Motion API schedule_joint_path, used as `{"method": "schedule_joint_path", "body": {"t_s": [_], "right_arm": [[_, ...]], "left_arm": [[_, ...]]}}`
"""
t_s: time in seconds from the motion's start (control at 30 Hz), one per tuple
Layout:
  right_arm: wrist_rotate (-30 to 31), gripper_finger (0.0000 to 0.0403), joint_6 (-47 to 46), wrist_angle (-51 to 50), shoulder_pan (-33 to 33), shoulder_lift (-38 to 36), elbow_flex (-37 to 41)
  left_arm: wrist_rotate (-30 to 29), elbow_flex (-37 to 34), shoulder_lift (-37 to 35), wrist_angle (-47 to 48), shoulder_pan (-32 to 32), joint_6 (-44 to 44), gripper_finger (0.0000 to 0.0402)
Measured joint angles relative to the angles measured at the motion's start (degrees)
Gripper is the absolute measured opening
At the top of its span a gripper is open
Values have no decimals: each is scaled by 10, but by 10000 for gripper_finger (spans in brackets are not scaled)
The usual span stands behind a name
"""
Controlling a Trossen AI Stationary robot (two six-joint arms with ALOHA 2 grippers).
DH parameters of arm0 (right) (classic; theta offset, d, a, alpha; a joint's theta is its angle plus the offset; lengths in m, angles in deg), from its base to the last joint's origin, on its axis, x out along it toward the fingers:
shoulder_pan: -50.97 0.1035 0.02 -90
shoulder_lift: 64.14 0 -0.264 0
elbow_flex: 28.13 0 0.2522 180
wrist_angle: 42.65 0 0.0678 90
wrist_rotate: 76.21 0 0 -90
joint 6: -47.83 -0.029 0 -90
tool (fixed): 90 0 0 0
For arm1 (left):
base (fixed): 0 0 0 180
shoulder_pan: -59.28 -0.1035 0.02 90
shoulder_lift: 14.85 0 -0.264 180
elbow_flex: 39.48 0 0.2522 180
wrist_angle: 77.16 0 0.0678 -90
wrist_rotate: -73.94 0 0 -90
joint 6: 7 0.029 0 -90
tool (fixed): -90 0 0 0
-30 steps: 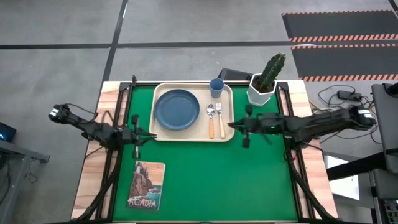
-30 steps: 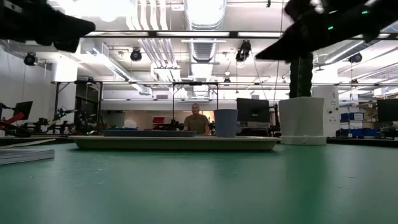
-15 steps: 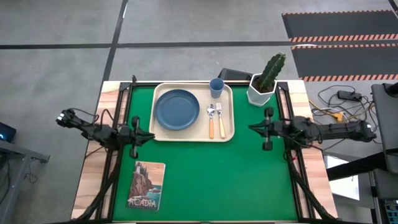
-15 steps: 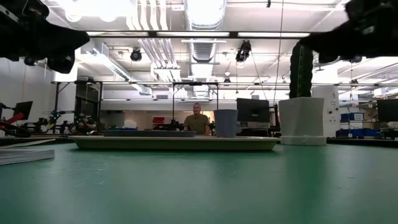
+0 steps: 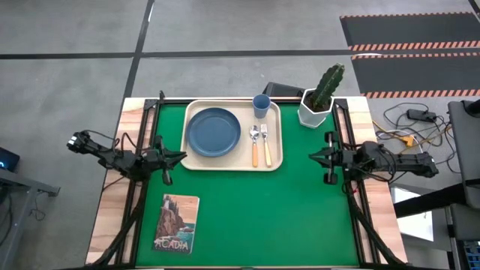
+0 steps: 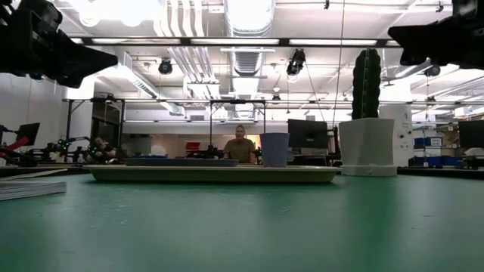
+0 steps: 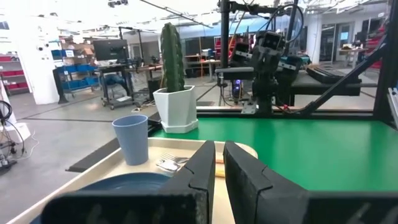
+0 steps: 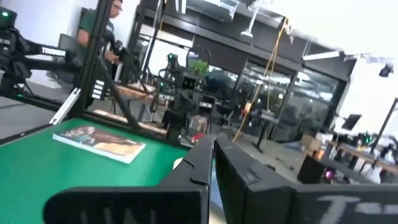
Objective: Pick and place plate/cup/fork/spoon on tray
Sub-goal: Return to Home Position
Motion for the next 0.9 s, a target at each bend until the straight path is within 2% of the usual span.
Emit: {"method": "schedule_joint_path", "body": {"t_s": [0.23, 0.9], "right_arm": [[66, 9, -59, 0, 0, 1, 0], [68, 9, -65, 0, 0, 19, 0]], "left_arm": [[0, 0, 4, 0, 0, 0, 15], [1, -1, 13, 0, 0, 0, 15]]}}
